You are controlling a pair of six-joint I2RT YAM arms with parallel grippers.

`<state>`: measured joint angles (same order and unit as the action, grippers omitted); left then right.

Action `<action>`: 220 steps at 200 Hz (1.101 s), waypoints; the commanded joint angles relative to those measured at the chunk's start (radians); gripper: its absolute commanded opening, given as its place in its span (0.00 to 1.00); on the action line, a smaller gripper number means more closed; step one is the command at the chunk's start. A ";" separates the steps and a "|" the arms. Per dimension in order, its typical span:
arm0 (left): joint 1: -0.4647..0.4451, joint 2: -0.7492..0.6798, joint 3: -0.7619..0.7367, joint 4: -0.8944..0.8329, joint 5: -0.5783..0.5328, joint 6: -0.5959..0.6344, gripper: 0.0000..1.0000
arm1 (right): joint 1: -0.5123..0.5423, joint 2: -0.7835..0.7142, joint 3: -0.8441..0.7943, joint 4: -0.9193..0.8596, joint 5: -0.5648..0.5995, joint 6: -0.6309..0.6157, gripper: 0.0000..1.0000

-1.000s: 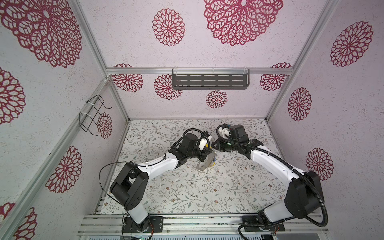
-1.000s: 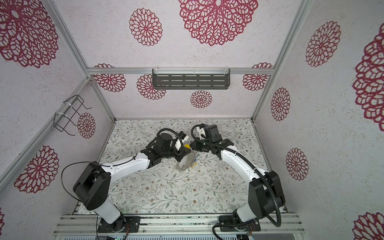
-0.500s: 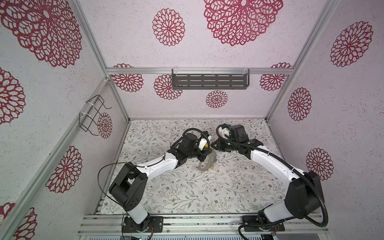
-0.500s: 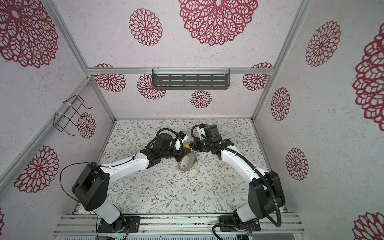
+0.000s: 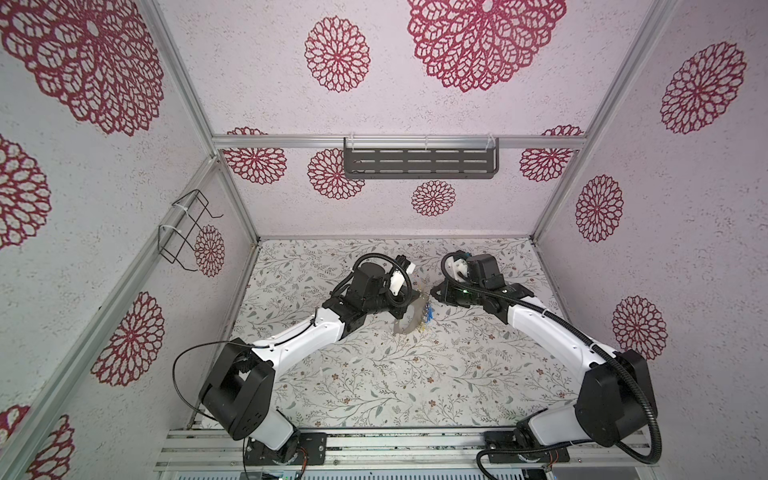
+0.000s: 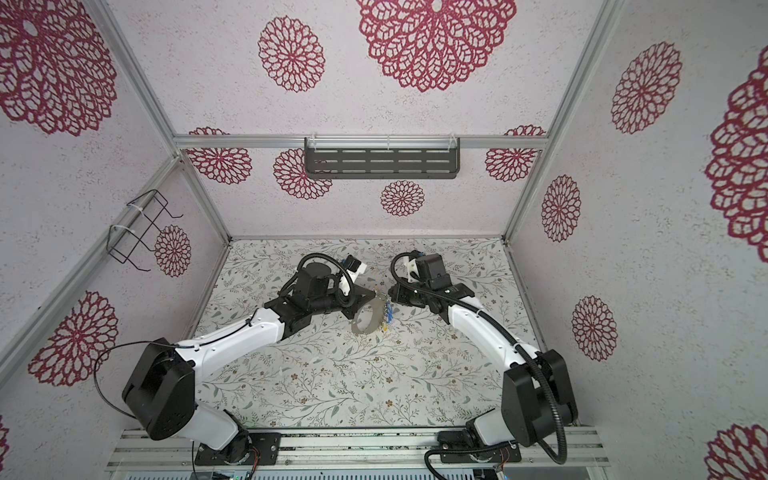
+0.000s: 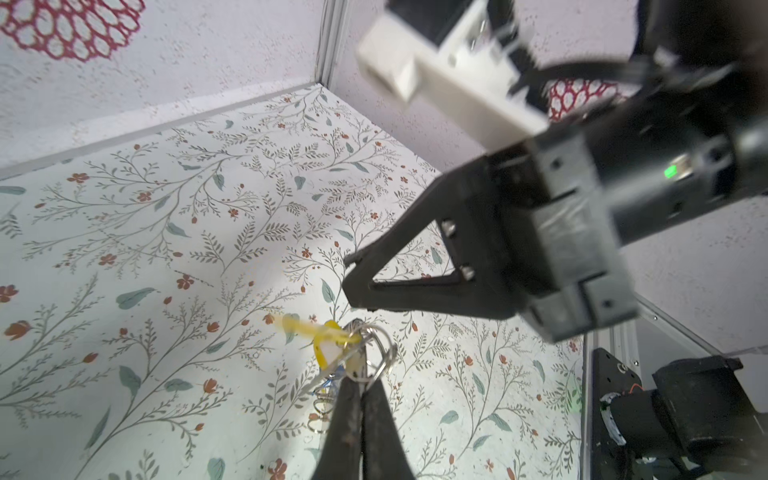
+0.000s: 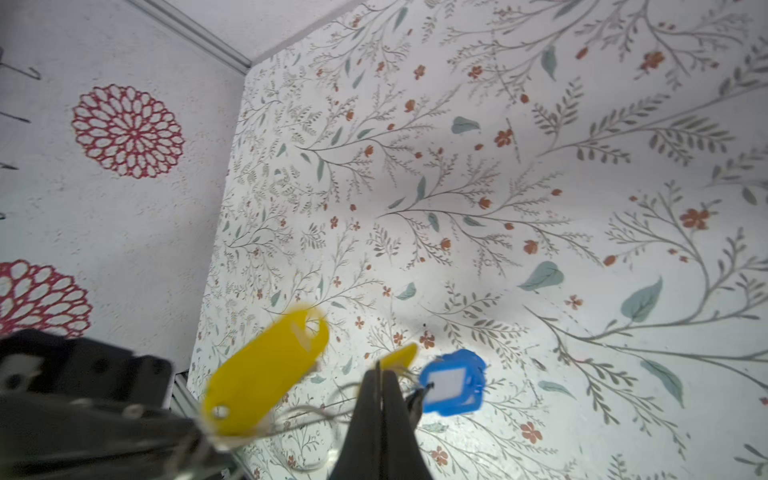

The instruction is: Remove the keys from the keyring

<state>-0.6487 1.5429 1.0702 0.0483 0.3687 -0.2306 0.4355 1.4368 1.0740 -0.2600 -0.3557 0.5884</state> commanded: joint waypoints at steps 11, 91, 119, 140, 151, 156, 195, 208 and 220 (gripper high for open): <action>0.017 -0.027 -0.018 0.079 -0.019 -0.053 0.00 | 0.002 -0.017 -0.038 0.081 0.014 0.061 0.00; -0.026 -0.053 -0.112 0.134 -0.025 0.323 0.00 | -0.015 -0.043 0.164 -0.104 0.013 -0.022 0.34; -0.038 -0.064 -0.146 0.201 -0.143 0.473 0.00 | -0.008 -0.041 0.153 -0.042 -0.098 0.106 0.37; -0.068 -0.052 -0.156 0.263 -0.258 0.578 0.00 | -0.004 -0.037 0.171 -0.074 -0.105 0.214 0.31; -0.077 -0.044 -0.171 0.316 -0.285 0.611 0.00 | 0.000 -0.029 0.183 -0.086 -0.117 0.244 0.28; -0.080 -0.040 -0.171 0.329 -0.288 0.622 0.00 | 0.002 -0.026 0.186 -0.089 -0.125 0.257 0.26; -0.093 -0.021 -0.152 0.349 -0.308 0.659 0.00 | 0.029 -0.007 0.171 -0.060 -0.146 0.295 0.28; -0.094 -0.021 -0.146 0.346 -0.299 0.659 0.00 | 0.038 0.001 0.163 -0.044 -0.153 0.295 0.29; -0.095 -0.023 -0.143 0.341 -0.286 0.659 0.00 | 0.041 0.009 0.165 -0.035 -0.160 0.290 0.29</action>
<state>-0.7361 1.5192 0.9009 0.3271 0.0849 0.3866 0.4629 1.4342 1.2263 -0.3271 -0.4831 0.8505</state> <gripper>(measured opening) 0.050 0.289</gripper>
